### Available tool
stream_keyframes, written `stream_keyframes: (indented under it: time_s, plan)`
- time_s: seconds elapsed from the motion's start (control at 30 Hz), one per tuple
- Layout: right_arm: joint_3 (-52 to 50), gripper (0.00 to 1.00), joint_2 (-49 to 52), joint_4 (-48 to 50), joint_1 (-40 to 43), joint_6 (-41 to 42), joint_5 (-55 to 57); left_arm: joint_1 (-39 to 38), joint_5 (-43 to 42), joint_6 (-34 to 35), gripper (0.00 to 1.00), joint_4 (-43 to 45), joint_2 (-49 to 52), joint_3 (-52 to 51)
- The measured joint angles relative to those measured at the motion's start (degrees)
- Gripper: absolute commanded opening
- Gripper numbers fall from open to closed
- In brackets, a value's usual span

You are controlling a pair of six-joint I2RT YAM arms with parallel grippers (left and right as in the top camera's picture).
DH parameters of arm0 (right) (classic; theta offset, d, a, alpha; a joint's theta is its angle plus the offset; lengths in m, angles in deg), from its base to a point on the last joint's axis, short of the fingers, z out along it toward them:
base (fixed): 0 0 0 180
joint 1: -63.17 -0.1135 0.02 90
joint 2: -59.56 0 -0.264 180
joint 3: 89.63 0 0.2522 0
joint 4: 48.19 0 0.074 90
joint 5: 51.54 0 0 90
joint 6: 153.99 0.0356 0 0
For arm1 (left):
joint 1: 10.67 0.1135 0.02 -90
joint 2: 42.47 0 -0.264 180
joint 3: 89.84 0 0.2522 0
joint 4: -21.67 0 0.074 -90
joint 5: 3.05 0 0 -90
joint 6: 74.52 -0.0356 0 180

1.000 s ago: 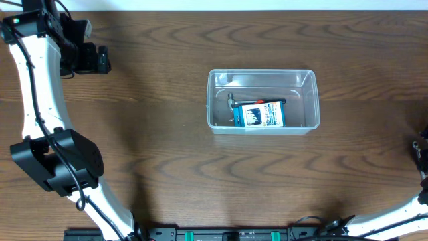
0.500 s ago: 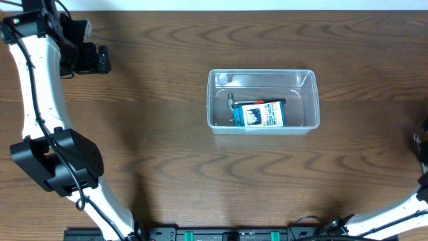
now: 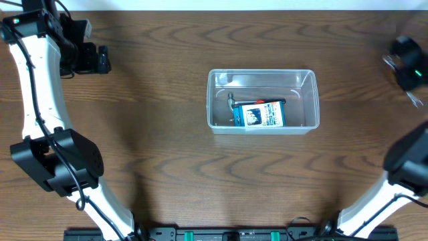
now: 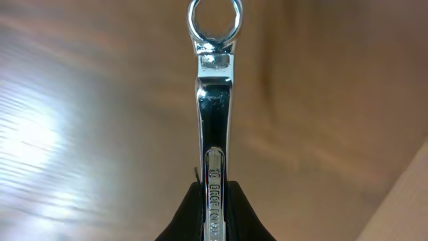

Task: Pack container
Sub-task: 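Lift the wrench and carry it left over the container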

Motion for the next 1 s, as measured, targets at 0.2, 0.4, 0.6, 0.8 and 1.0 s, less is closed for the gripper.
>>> stream_keyframes:
  time_s: [0.2, 0.4, 0.6, 0.8, 1.0]
  plan:
    - [3.65, 0.01, 0.0, -6.75, -14.56, -0.02, -3.74, 0.0, 0.0, -0.02, 0.98, 0.0, 0.0, 0.0]
    - [3.67, 0.01, 0.0, -11.02, -30.03, -2.05, -5.31, 0.0, 0.0, -0.02, 0.98, 0.0, 0.0, 0.0]
    - [3.67, 0.01, 0.0, -11.19, -39.15, -5.55, -5.99, 0.0, 0.0, 0.0, 0.98, 0.0, 0.0, 0.0]
    - [3.32, 0.01, 0.0, -11.1, -41.03, -7.34, -7.32, 0.0, 0.0, -0.02, 0.98, 0.0, 0.0, 0.0]
    - [1.07, 0.01, 0.0, -10.8, -41.03, -8.0, -8.7, 0.0, 0.0, -0.02, 0.98, 0.0, 0.0, 0.0]
